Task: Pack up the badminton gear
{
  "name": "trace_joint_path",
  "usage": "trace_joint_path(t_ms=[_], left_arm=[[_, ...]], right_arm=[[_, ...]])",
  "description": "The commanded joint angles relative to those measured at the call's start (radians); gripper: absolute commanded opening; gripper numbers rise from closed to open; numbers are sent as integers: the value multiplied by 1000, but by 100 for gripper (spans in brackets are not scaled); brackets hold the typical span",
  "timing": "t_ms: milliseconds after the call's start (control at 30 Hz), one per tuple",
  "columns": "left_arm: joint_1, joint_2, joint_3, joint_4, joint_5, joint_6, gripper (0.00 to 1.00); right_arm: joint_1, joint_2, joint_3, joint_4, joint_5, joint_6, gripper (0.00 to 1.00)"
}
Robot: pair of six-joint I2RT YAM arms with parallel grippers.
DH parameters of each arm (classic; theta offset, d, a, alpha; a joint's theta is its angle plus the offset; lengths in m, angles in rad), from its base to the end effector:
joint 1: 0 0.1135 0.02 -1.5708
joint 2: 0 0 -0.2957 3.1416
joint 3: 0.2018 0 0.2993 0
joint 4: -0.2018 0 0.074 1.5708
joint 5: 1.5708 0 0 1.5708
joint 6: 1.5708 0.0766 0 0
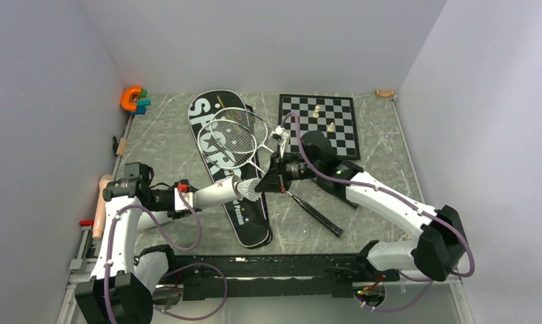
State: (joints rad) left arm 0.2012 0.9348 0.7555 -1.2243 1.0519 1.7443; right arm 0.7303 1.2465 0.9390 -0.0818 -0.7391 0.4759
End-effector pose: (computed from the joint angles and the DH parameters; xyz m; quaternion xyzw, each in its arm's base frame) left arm 0.1722 -0.0328 0.2477 0.6310 0.5886 -0.2220 0.4541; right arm 0.2220 0.2681 0.3126 -0.2978 0.7427 0.5417 0.2576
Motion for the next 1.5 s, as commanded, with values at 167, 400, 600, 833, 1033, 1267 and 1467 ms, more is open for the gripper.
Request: trace_joint_path(t_ms=[167, 400, 600, 833, 1033, 1267, 1467], left_arm=[[-9, -8, 36, -55, 81, 56, 42], [-10, -12, 36, -64, 80, 63, 42], [-10, -8, 31, -57, 77, 61, 42], [-9, -5, 36, -48, 83, 50, 41], [-10, -3, 39, -38, 94, 36, 41], [-10, -2, 51, -40, 104, 30, 41], [-9, -1, 65, -44, 127, 21, 41]], right_arm=[[42, 171, 144, 8, 41, -5, 0], [47, 204, 160, 41, 84, 14, 23], [47, 155, 131, 28, 147, 0, 59], [47, 108, 71, 17, 229, -11, 62], [65, 133, 59, 36, 239, -2, 62], [107, 187, 92, 50, 273, 1, 61], [144, 242, 113, 74, 335, 15, 60]])
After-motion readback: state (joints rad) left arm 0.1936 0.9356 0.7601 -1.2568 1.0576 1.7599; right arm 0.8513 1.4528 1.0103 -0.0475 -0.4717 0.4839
